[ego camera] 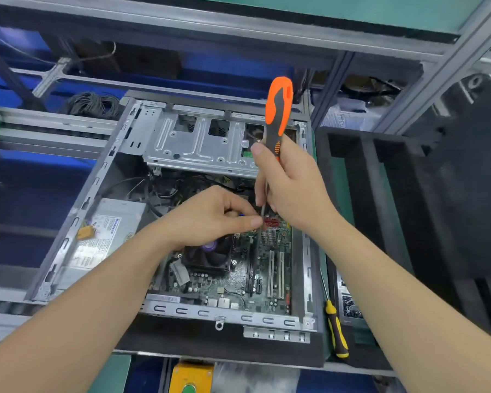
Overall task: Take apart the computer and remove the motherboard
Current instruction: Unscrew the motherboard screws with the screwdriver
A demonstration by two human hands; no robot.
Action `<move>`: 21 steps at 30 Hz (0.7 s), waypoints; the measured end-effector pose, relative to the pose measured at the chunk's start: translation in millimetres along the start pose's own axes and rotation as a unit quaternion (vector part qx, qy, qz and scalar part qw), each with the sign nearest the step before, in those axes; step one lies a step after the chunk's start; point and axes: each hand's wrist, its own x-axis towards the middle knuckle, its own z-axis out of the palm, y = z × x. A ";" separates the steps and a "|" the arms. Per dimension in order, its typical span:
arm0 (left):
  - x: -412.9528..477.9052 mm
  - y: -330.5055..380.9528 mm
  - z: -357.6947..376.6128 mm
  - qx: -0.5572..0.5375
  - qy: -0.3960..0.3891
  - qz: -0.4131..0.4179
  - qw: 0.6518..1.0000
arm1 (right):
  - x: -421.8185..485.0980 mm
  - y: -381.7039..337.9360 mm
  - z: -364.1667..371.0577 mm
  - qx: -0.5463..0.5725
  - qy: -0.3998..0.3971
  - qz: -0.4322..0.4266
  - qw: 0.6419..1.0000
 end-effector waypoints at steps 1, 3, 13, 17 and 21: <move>1.2 -0.1 -0.1 0.007 -0.001 -0.001 1.000 | -0.5 3.6 1.6 0.004 -0.002 0.004 1.000; 3.5 1.9 0.4 0.013 -0.006 -0.002 1.000 | -2.2 9.7 4.2 0.015 -0.003 0.014 1.000; 9.2 4.5 1.5 0.085 -0.024 -0.020 0.996 | -6.7 15.5 5.5 0.023 -0.058 0.010 0.998; 8.0 5.5 -0.3 0.089 -0.028 -0.019 0.995 | -7.3 14.8 5.1 0.038 -0.055 0.014 0.998; 8.1 4.4 -1.3 0.093 -0.030 -0.014 0.995 | -7.3 14.9 4.9 0.047 -0.057 0.016 0.997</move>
